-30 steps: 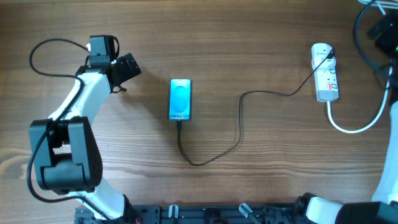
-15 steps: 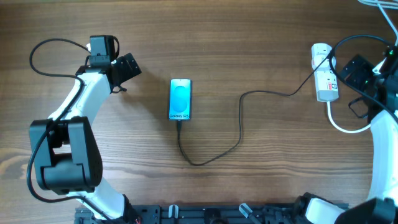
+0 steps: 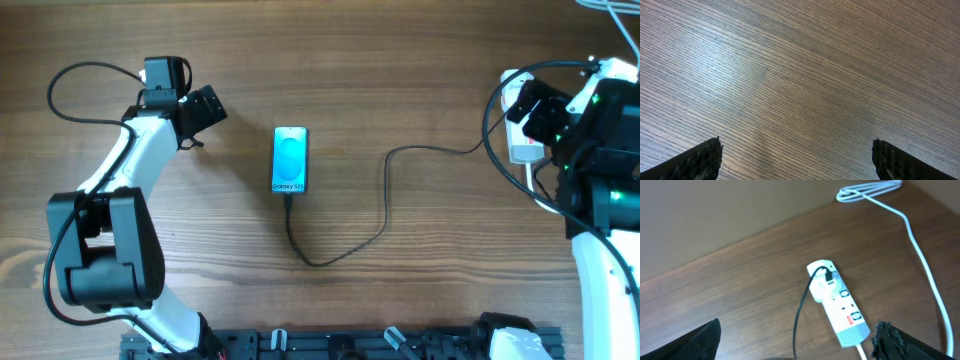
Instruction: Plug charger to phone and switch on socket
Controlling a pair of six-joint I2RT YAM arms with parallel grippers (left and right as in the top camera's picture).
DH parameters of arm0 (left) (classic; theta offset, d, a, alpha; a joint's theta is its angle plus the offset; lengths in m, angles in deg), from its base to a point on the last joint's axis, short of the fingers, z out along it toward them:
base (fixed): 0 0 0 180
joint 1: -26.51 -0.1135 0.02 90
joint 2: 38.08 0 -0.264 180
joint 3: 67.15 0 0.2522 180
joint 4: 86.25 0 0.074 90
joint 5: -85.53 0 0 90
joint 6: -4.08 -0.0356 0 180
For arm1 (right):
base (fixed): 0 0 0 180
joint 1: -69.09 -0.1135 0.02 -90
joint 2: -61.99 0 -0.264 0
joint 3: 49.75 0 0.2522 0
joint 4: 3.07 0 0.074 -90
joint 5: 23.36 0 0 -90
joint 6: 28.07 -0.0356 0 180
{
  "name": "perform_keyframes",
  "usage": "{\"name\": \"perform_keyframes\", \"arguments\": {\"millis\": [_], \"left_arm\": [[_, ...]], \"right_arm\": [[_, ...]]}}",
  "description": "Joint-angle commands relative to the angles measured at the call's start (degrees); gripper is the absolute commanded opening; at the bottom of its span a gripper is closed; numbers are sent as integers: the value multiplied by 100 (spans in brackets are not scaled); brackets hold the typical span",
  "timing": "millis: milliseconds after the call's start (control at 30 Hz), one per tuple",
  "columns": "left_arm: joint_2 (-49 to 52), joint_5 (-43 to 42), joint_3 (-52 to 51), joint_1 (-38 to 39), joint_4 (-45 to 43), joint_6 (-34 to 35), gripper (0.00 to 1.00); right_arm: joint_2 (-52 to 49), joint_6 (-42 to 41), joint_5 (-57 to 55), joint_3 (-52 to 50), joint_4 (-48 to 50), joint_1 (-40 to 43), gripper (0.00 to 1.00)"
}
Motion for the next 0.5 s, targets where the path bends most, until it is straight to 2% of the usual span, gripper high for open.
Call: {"name": "perform_keyframes", "arguments": {"millis": [0, 67, 233, 467], "left_arm": [[-83, 76, 76, -20, -17, -11, 100], [-83, 79, 76, -20, -17, -11, 100], [-83, 79, 76, -20, -17, -11, 100], [-83, 76, 76, -20, -17, -11, 100]], "right_arm": [[28, 761, 133, -780, 446, -26, 100], [37, 997, 516, -1392, 1093, -28, 100], [85, 990, 1128, -2627, 2509, -28, 100], [85, 992, 1169, -3768, 2717, -28, 100]]}}
